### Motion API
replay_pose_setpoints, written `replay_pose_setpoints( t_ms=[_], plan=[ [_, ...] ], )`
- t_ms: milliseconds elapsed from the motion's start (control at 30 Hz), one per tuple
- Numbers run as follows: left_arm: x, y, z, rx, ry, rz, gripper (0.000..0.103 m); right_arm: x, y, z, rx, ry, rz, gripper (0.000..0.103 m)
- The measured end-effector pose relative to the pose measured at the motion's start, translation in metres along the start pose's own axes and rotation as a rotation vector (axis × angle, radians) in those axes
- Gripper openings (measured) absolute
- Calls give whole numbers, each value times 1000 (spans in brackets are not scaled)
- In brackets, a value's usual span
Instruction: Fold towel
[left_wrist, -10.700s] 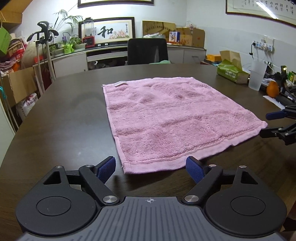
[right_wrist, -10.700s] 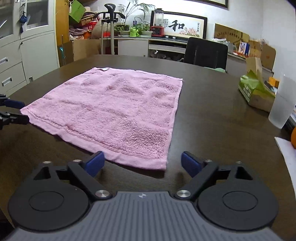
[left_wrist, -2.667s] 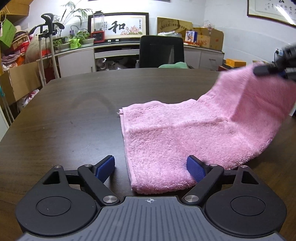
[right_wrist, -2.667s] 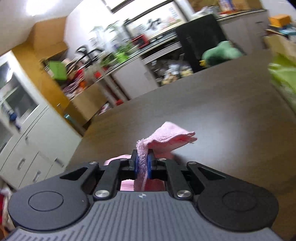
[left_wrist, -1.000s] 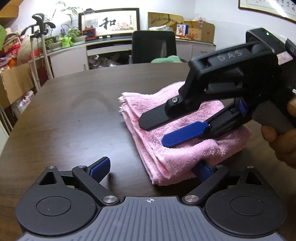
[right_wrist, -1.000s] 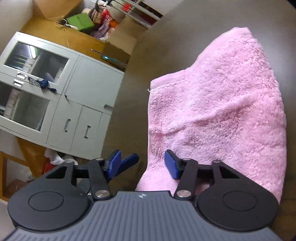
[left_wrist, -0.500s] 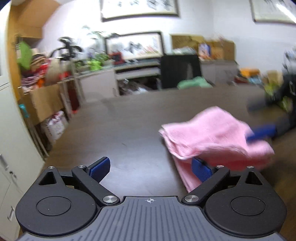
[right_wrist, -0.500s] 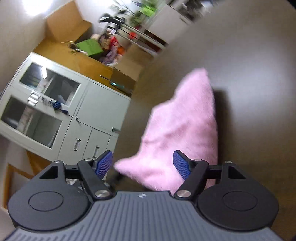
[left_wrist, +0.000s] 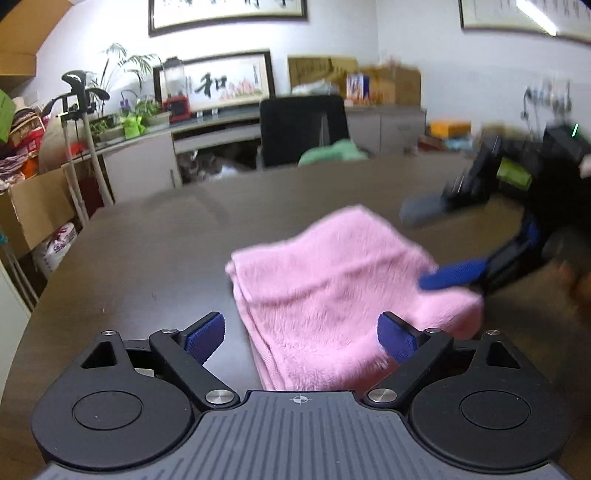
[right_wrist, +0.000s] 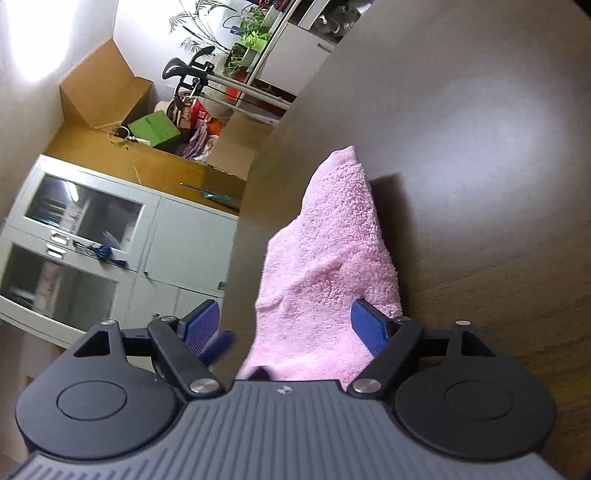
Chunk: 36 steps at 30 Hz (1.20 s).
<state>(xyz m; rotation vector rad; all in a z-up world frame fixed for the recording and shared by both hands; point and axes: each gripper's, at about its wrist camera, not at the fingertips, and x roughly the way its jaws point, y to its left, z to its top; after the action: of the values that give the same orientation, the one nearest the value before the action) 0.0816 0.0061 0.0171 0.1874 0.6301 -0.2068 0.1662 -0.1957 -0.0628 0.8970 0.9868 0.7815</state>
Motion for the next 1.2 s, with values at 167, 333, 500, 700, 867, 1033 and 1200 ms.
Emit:
replay_pose_setpoints(
  t_ms=[167, 333, 500, 700, 867, 1033, 1200],
  plan=[
    [-9, 5, 7, -10, -66, -10, 91, 3, 23, 12, -76, -33, 54, 82],
    [1, 7, 24, -11, -106, -47, 92, 32, 26, 29, -92, -17, 1, 82],
    [36, 8, 17, -32, -21, -17, 89, 35, 5, 38, -114, -99, -187, 47],
    [45, 0, 18, -31, 27, -5, 88, 31, 7, 40, -131, -86, -201, 53],
    [52, -7, 23, -122, 51, -22, 87, 20, 28, 31, -274, -114, -290, 74],
    [35, -2, 22, -144, 32, 5, 82, -13, 50, 5, -411, -137, -276, 79],
    [3, 17, 16, -125, -22, 31, 82, -30, 41, -23, -375, -19, -66, 81]
  ],
)
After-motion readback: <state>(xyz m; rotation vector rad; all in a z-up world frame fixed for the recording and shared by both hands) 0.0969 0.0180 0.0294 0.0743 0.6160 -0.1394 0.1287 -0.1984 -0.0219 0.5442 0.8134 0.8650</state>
